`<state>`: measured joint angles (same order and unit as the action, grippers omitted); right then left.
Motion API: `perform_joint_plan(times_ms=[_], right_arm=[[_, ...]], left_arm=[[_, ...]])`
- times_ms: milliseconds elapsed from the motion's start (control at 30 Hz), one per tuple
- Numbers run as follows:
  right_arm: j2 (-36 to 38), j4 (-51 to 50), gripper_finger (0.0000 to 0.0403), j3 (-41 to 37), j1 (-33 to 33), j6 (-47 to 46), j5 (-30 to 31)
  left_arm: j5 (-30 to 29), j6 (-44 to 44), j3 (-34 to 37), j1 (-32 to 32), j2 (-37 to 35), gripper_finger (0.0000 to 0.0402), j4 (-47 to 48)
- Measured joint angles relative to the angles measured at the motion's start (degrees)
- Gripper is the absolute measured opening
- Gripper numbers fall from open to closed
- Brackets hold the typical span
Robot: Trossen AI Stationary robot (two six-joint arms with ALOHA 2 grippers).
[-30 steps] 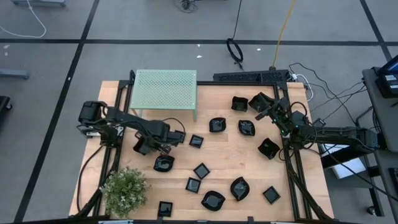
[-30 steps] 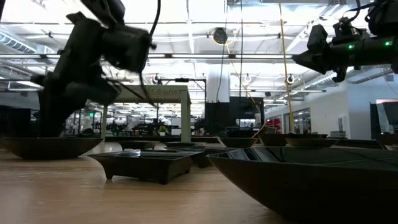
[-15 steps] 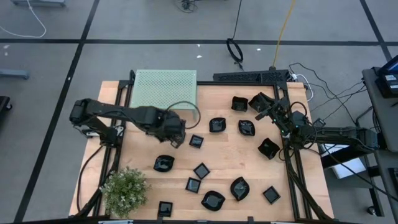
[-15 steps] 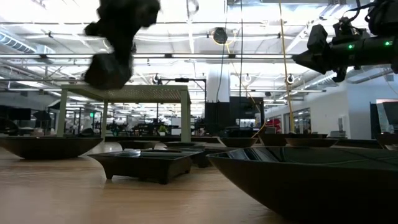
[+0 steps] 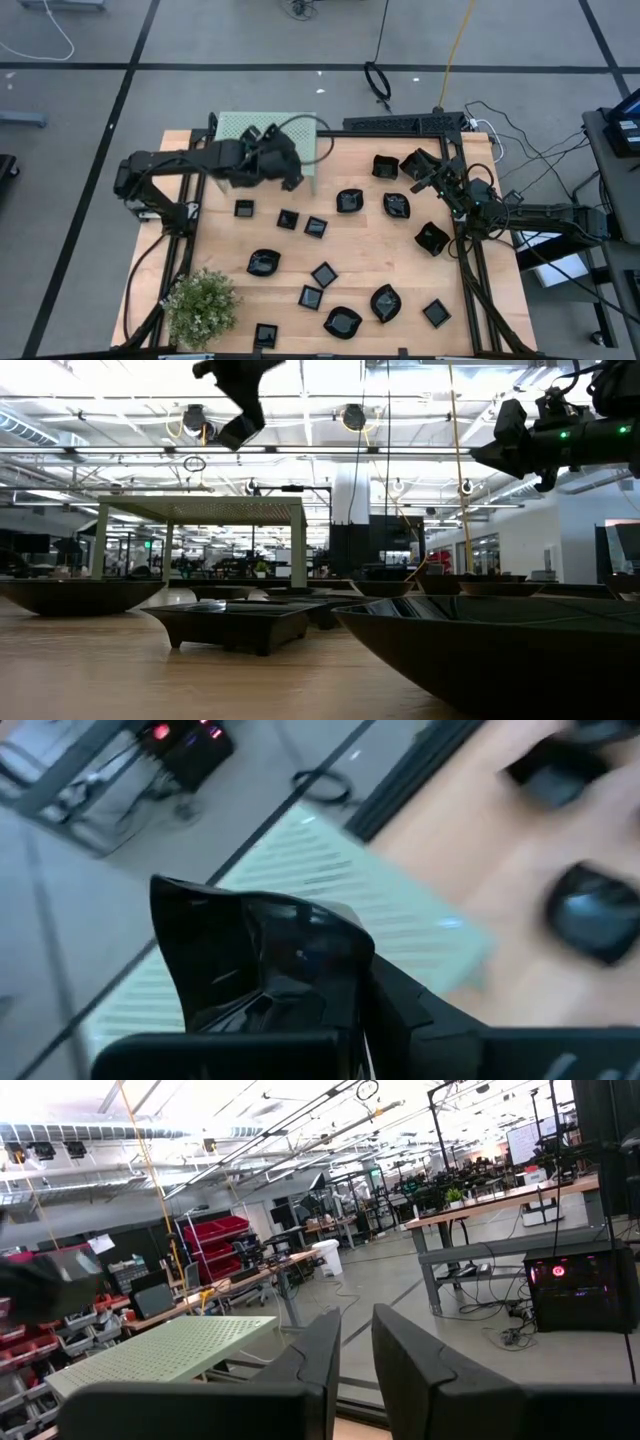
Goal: Pick & Place Mini shaped plates
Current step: Put the left distorted square plate on the shelf
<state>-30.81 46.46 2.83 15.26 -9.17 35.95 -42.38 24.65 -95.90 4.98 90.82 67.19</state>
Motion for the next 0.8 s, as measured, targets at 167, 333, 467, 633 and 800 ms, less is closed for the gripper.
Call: perform_joint_plan(times_ms=[167,333,467,633,800], right_arm=[[0.0,0.0,0.0052,0.0,0.0,0.0,0.0],[0.0,0.0,0.0052,0.0,0.0,0.0,0.0],[0.0,0.0,0.0052,0.0,0.0,0.0,0.0],[0.0,0.0,0.0052,0.0,0.0,0.0,0.0],[0.0,0.0,0.0052,0.0,0.0,0.0,0.0]], left_arm=[[2.7,-6.2,0.0,8.3,1.8,0.0006,4.1],[7.0,-12.2,0.0,16.0,4.2,0.0012,7.7],[11.5,-14.4,0.0,20.7,6.5,0.0005,10.7],[12.9,-16.7,0.0,23.8,9.0,0.0013,15.1],[13.0,-17.6,0.1,25.5,10.7,0.0006,16.7]])
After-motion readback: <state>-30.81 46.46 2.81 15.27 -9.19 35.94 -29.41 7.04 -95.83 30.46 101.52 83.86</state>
